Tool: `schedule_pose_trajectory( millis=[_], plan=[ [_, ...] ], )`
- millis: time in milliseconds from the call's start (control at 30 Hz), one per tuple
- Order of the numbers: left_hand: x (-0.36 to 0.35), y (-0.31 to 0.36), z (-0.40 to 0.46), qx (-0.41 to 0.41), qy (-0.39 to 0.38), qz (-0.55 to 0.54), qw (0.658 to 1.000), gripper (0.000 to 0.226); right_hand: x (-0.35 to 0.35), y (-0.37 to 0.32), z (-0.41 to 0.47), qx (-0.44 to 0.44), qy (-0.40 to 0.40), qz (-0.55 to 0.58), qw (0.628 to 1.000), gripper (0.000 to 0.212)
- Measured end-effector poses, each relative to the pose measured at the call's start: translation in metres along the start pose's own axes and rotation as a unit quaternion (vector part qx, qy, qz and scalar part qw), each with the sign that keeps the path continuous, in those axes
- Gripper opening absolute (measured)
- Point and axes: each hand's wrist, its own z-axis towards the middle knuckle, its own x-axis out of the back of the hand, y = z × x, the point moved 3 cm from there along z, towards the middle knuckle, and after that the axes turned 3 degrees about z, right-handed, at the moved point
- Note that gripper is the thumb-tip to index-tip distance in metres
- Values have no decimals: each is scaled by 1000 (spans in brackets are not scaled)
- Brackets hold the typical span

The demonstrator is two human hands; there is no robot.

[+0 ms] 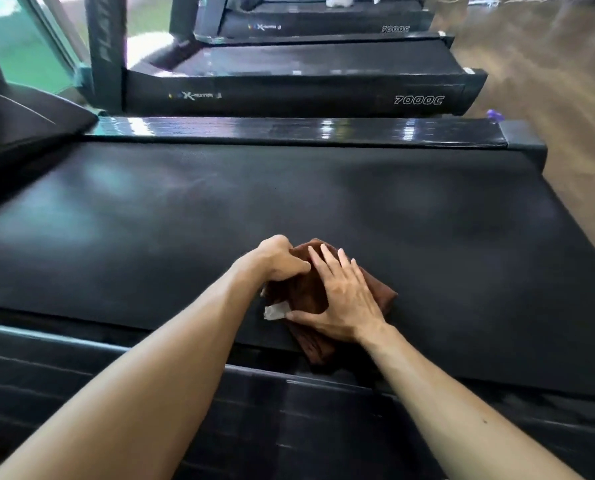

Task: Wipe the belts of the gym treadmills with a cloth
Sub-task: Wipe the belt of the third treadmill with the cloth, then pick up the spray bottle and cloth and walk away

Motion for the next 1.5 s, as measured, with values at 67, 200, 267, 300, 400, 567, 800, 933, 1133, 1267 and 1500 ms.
schedule_pose_trajectory(
  millis=[67, 200, 267, 300, 400, 567, 800, 933, 1133, 1267, 1500],
  plan=[
    [7, 12, -11, -20, -14, -33, 999, 25, 4, -1, -6, -13, 30, 53, 998, 132],
    [16, 30, -52, -72, -29, -49, 996, 13, 21, -20, -25, -31, 88, 180, 979, 128],
    [22, 38, -77, -105, -12, -56, 993, 13, 30, -35, -35, -42, 139, 214, 966, 118],
    [27, 42, -90, -119, 2, -58, 991, 15, 34, -44, -40, -50, 166, 226, 959, 113],
    [55, 43, -149, -144, 66, -70, 985, 8, 59, -88, -61, -61, 216, 267, 937, 82],
    [116, 17, -246, -167, 246, -181, 937, 13, 116, -172, -75, 2, 245, 317, 916, 44],
    [184, -76, -397, -106, 462, -228, 851, 15, 176, -310, -97, 102, 211, 329, 915, 43],
    [210, -139, -451, -13, 539, -173, 824, 10, 187, -381, -103, 146, 178, 323, 918, 46],
    [222, -255, -471, 112, 575, -189, 788, 17, 150, -462, -84, 175, 121, 324, 922, 41],
    [235, -340, -455, 167, 572, -202, 777, 27, 97, -498, -51, 203, 76, 291, 932, 35],
    [245, -510, -369, 319, 552, -167, 752, 43, -3, -554, 48, 214, 23, 250, 944, 40]
  ],
)
